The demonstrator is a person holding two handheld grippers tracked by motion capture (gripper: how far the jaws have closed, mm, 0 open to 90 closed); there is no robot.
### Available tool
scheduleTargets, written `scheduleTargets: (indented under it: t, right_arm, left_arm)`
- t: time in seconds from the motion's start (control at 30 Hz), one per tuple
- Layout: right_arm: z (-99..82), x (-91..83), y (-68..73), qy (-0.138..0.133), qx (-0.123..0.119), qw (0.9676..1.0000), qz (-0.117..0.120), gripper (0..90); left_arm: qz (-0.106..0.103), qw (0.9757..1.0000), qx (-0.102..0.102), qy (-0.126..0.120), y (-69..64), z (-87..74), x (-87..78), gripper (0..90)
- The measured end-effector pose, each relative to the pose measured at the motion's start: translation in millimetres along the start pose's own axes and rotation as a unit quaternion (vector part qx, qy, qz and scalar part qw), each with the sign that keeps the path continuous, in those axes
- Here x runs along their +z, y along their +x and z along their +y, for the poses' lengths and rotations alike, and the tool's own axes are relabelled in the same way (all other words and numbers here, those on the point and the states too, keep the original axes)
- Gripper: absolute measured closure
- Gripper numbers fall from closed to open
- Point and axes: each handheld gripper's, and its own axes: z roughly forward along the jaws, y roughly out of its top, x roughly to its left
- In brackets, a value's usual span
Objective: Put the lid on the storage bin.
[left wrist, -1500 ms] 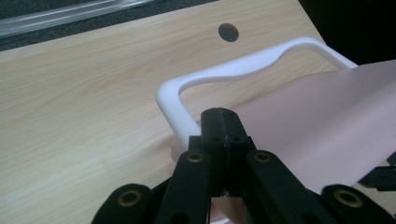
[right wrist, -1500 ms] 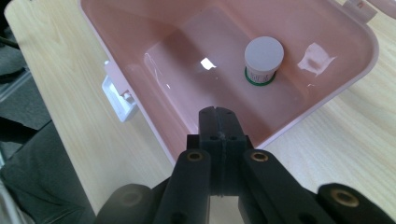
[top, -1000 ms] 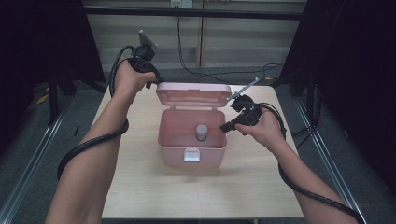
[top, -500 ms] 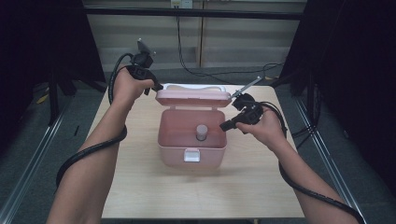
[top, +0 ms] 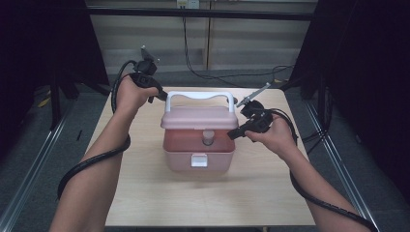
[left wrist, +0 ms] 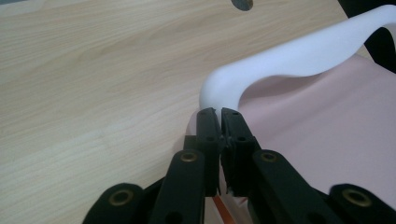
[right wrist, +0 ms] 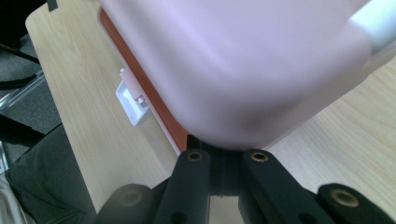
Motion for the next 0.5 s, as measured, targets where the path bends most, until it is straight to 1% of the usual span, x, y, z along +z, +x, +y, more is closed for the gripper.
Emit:
scheduleTargets:
  t: [0.03,0.1,0.17,0.27,0.33,0.4,0.43,0.47,0.5]
  right_arm:
    - [-0.9,0.4,0.5,0.000,0.000,1.0000,0.002,90.0]
    - [-2.6,2.1,1.3,0.004,-0.003,1.0000,0.003,90.0]
    - [-4.4,4.4,2.2,0.007,-0.006,1.0000,0.002,90.0]
    - [-7.6,6.7,3.0,0.011,-0.008,0.9999,0.000,90.0]
    - [-9.8,7.7,3.1,0.010,-0.006,0.9999,0.000,90.0]
    - [-11.8,8.9,3.3,0.012,-0.005,0.9999,0.001,90.0]
    - [-12.9,9.8,3.4,0.014,-0.007,0.9999,0.002,90.0]
    - [-13.5,10.4,3.6,0.016,-0.006,0.9998,0.002,90.0]
    - [-14.3,10.8,3.7,0.018,-0.007,0.9998,-0.001,90.0]
  left_arm:
    - [0.002,1.0000,0.004,-0.001,1.0,-0.5,-0.3,83.7]
    - [0.007,0.9999,0.004,-0.011,1.7,-2.2,-0.4,78.4]
    - [0.006,0.9999,0.005,-0.012,3.0,-3.7,-0.5,75.5]
    - [0.018,0.9996,0.008,-0.021,4.6,-5.9,-0.6,68.7]
    - [0.022,0.9994,0.009,-0.025,6.1,-7.6,-0.9,64.2]
    - [0.030,0.9991,0.007,-0.029,6.8,-9.4,-0.1,59.2]
    - [0.033,0.9990,0.008,-0.030,7.4,-10.0,0.1,53.7]
    - [0.034,0.9989,0.010,-0.030,8.2,-11.1,0.4,52.0]
    - [0.037,0.9987,0.008,-0.033,8.3,-12.3,1.0,50.6]
